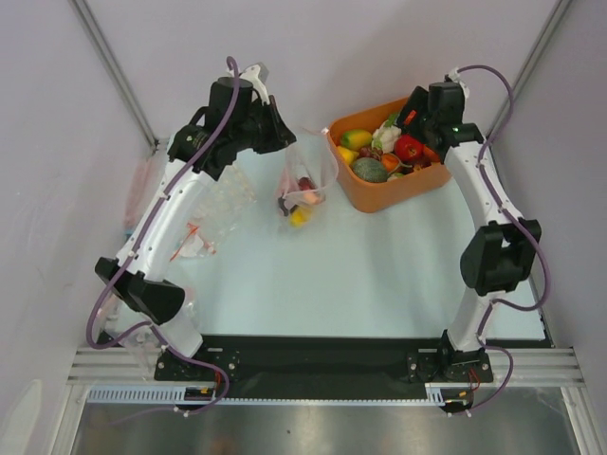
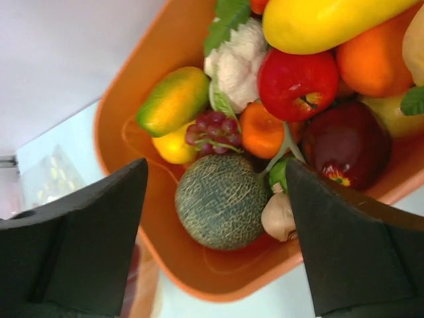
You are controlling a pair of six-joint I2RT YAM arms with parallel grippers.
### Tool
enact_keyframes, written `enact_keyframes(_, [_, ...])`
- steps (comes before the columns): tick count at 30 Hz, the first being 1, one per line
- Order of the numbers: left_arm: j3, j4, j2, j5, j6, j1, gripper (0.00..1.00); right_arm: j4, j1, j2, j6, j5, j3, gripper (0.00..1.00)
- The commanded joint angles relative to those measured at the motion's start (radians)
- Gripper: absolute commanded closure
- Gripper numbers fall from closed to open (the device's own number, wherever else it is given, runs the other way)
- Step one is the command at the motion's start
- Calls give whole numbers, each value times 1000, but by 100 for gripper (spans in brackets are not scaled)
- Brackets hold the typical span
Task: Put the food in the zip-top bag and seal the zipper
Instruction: Pick up the fake vegetable from the bin.
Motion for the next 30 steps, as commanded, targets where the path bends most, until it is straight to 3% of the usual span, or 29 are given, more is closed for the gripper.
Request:
enact_keyframes(1, [49, 8, -30, -75, 41, 5, 100, -34, -4, 86, 45, 22, 123, 9])
enact_keyframes(2, [49, 5, -30, -75, 47, 5, 100, -52, -6, 147, 65, 24, 144, 1])
enact_keyframes(3, [50, 0, -30, -76, 50, 5, 100, -62, -4, 178, 74, 21, 164, 0])
enact_keyframes(11, [49, -39, -28, -84, 73, 3, 100, -22, 5, 370, 188, -13, 257, 0])
enact_keyframes(22, [-33, -16, -42, -20, 7, 3, 100, 30, 88, 504, 335, 240, 332, 0])
enact_keyframes(30, [-45, -23, -48, -35, 15, 5, 100, 57, 108, 560, 317, 386, 392, 1])
